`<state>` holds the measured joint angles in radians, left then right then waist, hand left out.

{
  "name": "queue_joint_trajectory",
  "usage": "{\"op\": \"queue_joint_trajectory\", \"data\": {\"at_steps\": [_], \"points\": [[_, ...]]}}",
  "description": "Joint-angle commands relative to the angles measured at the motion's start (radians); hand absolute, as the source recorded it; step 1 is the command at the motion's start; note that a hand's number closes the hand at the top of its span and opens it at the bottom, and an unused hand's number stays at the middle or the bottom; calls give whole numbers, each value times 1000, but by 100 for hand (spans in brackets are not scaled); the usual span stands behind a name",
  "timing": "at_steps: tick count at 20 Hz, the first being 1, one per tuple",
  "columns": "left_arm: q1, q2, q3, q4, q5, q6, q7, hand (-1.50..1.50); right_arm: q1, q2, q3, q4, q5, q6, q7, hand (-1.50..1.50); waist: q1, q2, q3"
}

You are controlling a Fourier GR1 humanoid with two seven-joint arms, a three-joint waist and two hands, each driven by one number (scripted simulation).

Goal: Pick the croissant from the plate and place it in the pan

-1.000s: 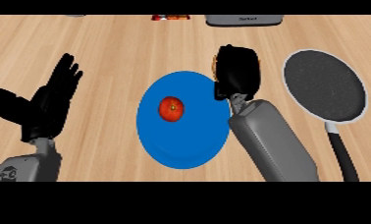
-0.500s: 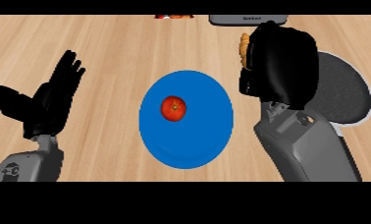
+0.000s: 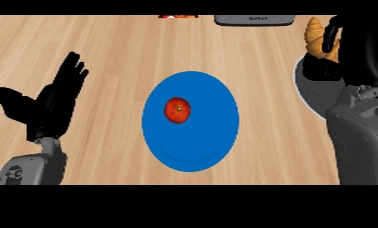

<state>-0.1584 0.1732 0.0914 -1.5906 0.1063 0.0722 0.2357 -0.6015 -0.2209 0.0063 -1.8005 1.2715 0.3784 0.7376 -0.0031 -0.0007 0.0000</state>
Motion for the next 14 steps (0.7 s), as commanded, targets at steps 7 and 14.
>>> {"op": "queue_joint_trajectory", "data": {"at_steps": [7, 14], "points": [[45, -36, -21, -10, -21, 3, -48, 0, 113, -192, -332, 235, -187, -280, -326, 150, 9, 3, 1], [6, -11, -7, -24, -3, -14, 24, 0, 134, -208, -371, 557, -256, -478, -579, 150, 17, 5, 1]]}}
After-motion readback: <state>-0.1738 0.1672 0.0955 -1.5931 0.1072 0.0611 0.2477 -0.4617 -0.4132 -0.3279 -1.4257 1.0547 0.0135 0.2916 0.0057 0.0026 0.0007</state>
